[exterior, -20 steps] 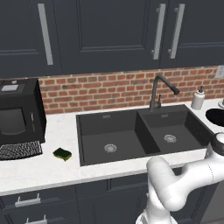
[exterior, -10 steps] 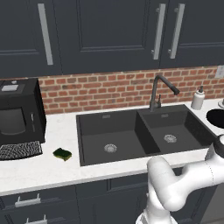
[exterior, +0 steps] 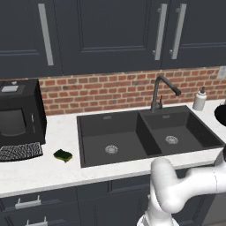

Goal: Pick the pan and sponge and place them into the sink. Then turn on the water.

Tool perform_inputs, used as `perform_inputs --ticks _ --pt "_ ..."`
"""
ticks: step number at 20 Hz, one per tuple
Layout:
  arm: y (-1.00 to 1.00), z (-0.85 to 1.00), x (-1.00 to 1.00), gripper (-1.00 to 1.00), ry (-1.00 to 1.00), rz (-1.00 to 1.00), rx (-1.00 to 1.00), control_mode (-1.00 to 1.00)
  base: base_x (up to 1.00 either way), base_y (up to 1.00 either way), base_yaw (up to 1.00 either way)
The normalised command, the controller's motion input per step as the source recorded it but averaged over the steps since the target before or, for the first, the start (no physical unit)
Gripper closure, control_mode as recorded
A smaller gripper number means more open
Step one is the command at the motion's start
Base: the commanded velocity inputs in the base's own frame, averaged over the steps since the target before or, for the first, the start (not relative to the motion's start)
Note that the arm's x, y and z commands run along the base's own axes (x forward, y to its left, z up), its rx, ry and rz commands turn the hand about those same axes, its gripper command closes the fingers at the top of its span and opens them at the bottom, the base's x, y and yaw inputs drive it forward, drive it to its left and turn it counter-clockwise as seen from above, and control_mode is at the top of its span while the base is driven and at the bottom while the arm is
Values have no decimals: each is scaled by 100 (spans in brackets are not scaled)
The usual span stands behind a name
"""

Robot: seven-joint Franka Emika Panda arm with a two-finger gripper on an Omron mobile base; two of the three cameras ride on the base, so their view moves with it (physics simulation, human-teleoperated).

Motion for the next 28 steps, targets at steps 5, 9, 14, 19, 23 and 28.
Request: perform_inputs --ticks 5,9,14,19,23,28 --pt "71 11 -44 100 -9 -7 8 -100 0 0 0" --pt "100 0 -15 100 0 -10 0 -100 0 0 0" --pt "100 0 -2 100 0 -9 -6 -100 0 0 0" --pt "100 0 -3 100 0 -13 -3 -100 0 0 0" --pt "100 0 -8 100 0 -13 -2 -100 0 0 0" --pt "93 6 0 100 2 -6 -1 -100 0 0 0"
